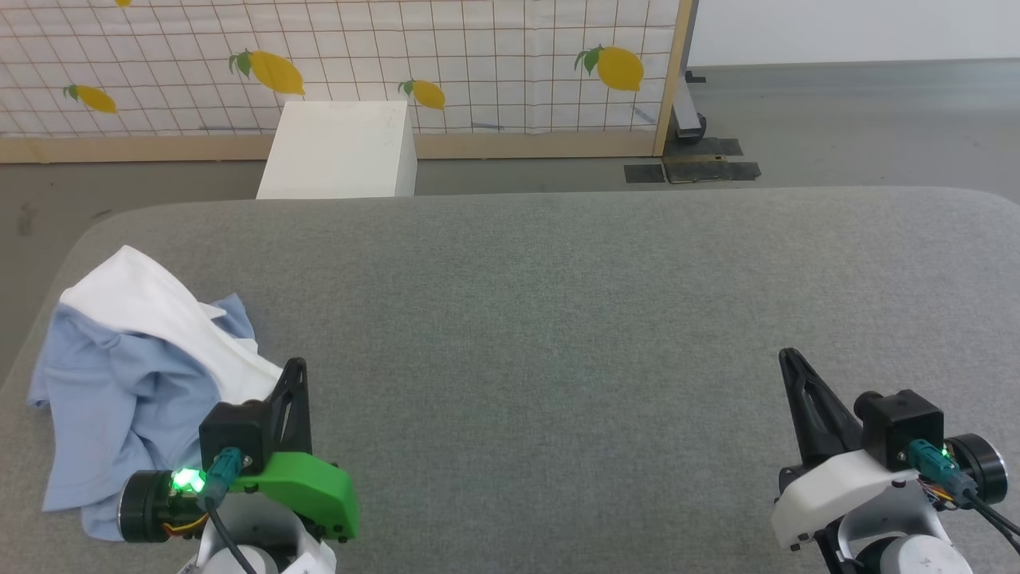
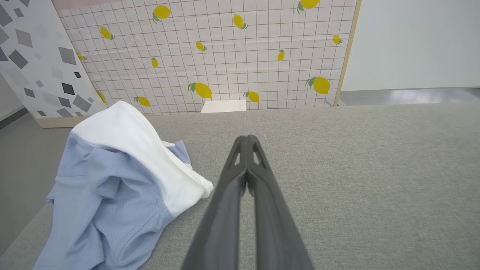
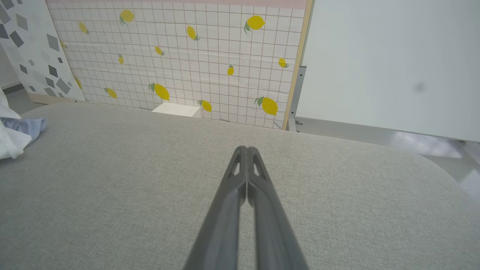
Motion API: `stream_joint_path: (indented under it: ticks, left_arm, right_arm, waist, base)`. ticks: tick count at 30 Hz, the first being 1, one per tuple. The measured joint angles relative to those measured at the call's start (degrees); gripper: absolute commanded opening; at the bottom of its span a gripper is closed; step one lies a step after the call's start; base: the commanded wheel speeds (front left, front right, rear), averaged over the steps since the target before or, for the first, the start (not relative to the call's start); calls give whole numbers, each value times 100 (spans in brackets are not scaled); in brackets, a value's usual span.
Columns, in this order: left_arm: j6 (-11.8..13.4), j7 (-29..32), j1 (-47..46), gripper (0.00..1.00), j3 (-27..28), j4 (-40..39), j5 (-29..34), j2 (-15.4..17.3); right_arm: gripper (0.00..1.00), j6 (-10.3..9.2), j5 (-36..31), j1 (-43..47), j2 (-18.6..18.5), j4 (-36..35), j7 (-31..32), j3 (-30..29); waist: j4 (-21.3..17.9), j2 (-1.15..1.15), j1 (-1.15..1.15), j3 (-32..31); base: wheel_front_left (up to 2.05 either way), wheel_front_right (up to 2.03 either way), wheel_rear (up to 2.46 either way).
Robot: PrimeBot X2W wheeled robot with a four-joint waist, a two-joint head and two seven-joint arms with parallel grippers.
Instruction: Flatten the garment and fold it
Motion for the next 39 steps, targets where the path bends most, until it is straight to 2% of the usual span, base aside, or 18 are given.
stream_joint_path:
  ticks: [31,32,39]
  left_arm:
    - [0,0,0,0,1,0,0,0]
    - [0,0,-1,100,-2,1,-5,1]
    - [0,-1,-2,100,-35,2,-38,1]
  right_arm:
    - [0,0,0,0,1,0,0,1]
    - [100,0,2,0,0,2,0,0]
    - [100,0,3,1,-1,5,0,-5]
  waist:
    - [0,0,0,0]
    - [0,0,0,0]
    - [0,0,0,0]
  base:
    - [0,0,0]
    - [0,0,0]
    - [0,0,0]
